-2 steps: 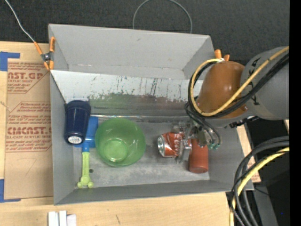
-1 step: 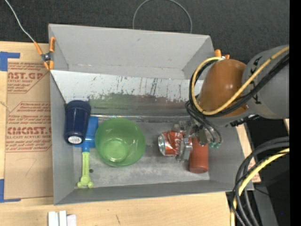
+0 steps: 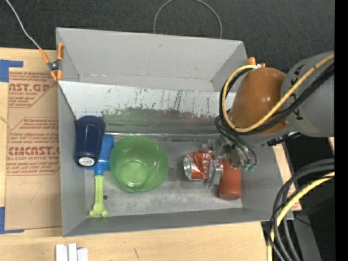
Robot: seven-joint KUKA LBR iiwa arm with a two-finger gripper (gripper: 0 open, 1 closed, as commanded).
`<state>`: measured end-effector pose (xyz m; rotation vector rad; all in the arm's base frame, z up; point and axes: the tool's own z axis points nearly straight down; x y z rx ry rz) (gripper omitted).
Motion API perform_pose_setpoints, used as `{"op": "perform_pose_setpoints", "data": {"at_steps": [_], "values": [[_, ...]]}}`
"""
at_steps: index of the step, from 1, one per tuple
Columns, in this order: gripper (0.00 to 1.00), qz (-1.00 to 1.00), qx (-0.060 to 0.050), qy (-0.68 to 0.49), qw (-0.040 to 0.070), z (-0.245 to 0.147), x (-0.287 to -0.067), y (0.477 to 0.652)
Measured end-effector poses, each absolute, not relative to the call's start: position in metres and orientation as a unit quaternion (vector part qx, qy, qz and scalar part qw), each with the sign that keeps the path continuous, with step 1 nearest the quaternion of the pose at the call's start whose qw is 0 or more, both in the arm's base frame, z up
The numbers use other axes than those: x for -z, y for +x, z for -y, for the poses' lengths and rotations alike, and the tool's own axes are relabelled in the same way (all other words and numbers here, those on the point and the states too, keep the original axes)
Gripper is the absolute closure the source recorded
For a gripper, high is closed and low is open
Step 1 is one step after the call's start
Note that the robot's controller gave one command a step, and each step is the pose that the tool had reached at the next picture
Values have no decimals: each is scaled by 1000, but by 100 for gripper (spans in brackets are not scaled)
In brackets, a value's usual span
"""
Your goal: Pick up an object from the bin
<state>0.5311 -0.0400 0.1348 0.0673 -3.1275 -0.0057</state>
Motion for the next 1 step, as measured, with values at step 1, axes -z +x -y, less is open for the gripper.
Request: {"op": "perform_pose_setpoints", "data": {"at_steps": [1], "values": [[100,1000,2,22,9,40,-158,530]]}}
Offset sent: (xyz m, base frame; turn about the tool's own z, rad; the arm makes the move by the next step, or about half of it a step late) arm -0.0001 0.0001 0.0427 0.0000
